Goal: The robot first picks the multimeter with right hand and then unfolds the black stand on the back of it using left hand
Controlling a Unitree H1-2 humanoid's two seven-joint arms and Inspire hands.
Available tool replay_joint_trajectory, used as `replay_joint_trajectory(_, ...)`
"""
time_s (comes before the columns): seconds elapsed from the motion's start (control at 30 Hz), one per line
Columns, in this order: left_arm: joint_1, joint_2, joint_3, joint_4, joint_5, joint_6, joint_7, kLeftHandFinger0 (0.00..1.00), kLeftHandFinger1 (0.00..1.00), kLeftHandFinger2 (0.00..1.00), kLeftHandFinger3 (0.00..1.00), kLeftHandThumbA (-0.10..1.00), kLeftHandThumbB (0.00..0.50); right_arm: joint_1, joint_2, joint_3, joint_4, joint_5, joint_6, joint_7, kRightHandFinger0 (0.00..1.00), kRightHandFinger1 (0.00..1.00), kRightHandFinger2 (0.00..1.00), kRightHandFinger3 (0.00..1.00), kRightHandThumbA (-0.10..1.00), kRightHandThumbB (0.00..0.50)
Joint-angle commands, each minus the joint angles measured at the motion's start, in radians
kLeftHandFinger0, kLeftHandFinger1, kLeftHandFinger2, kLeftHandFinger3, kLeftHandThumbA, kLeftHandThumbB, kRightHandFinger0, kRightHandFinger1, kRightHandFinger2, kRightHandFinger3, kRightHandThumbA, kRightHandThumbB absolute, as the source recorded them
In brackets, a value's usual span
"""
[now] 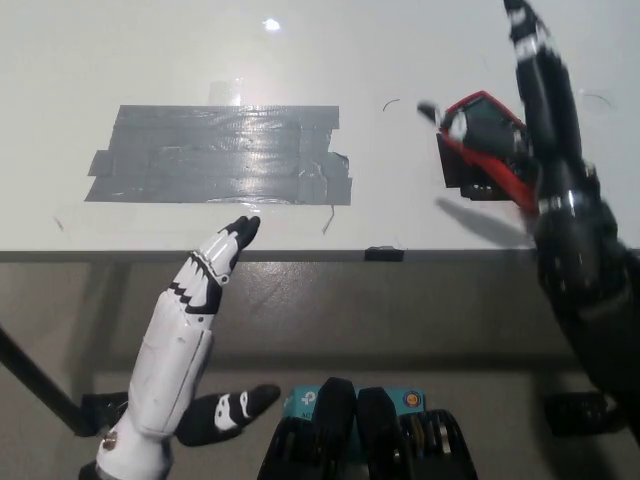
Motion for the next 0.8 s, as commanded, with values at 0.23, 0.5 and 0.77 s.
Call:
replay_joint_trajectory(0.23, 0.152, 0.022, 0.1, 0.179, -0.192, 0.02, 0.037, 1.0, 1.0, 1.0, 1.0, 1.0, 0.103, 0.568, -0.024, -0.09, -1.01, 0.048, 0.031, 0.083, 1.0, 1.0, 1.0, 1.0, 0.91, 0.446)
replay_joint_trajectory(0.5, 0.208, 0.02, 0.116, 0.217, -0.193, 0.016, 0.036, 1.0, 1.0, 1.0, 1.0, 1.0, 0.16, 0.713, 0.021, -0.064, -0.976, 0.026, -0.016, 0.067, 1.0, 1.0, 1.0, 1.0, 0.94, 0.464)
replay_joint_trajectory(0.77, 0.243, 0.01, 0.13, 0.25, -0.186, -0.018, 0.03, 1.0, 1.0, 1.0, 1.0, 1.0, 0.164, 0.806, 0.049, -0.06, -0.816, 0.078, -0.086, 0.086, 1.0, 1.0, 1.0, 1.0, 0.95, 0.434)
